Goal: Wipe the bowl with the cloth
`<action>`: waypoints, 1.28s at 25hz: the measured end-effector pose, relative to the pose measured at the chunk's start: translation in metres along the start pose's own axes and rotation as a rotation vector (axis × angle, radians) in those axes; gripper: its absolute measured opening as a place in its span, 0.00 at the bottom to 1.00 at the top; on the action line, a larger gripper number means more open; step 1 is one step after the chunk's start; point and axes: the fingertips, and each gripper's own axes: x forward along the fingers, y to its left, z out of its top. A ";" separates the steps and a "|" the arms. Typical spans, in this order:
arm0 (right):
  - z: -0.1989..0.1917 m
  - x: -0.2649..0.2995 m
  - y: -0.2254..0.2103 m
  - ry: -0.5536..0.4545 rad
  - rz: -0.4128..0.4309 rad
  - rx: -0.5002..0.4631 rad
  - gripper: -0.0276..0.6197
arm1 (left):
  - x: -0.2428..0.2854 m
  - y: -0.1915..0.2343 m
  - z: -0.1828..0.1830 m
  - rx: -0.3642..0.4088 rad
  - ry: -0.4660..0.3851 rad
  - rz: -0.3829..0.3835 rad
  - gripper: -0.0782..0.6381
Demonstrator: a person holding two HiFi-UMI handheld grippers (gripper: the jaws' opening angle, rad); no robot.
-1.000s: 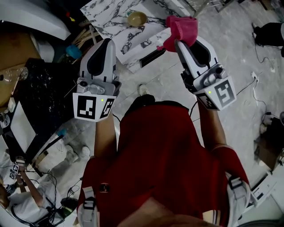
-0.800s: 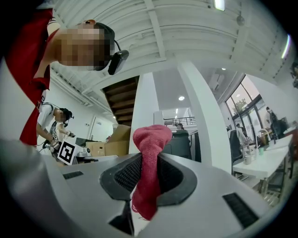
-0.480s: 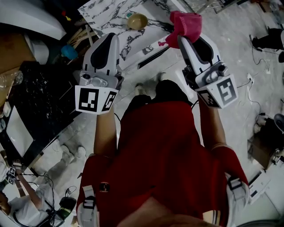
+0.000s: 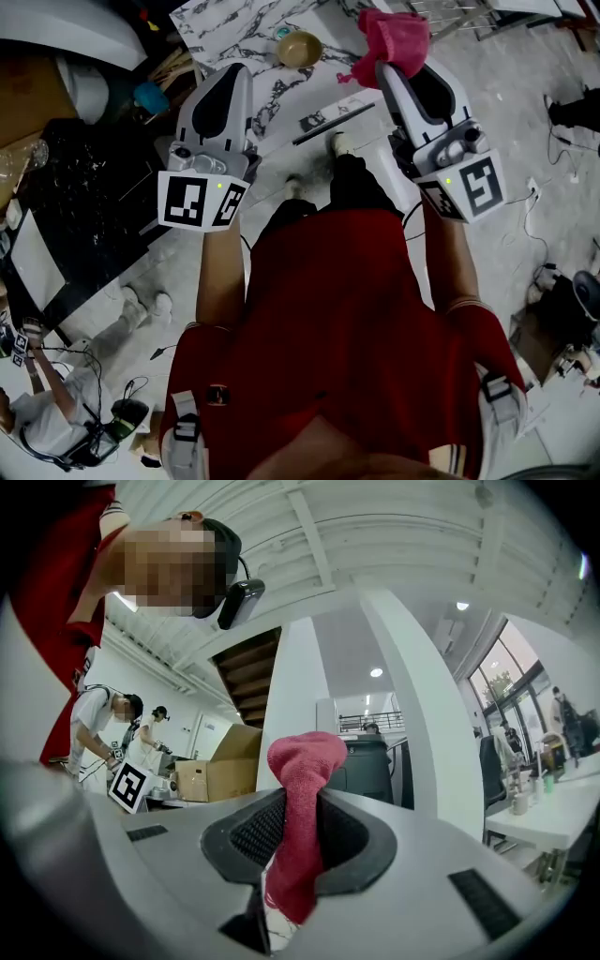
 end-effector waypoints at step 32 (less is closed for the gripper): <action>-0.079 0.096 -0.137 0.086 0.392 0.064 0.17 | 0.133 0.046 -0.113 -0.089 0.260 0.359 0.12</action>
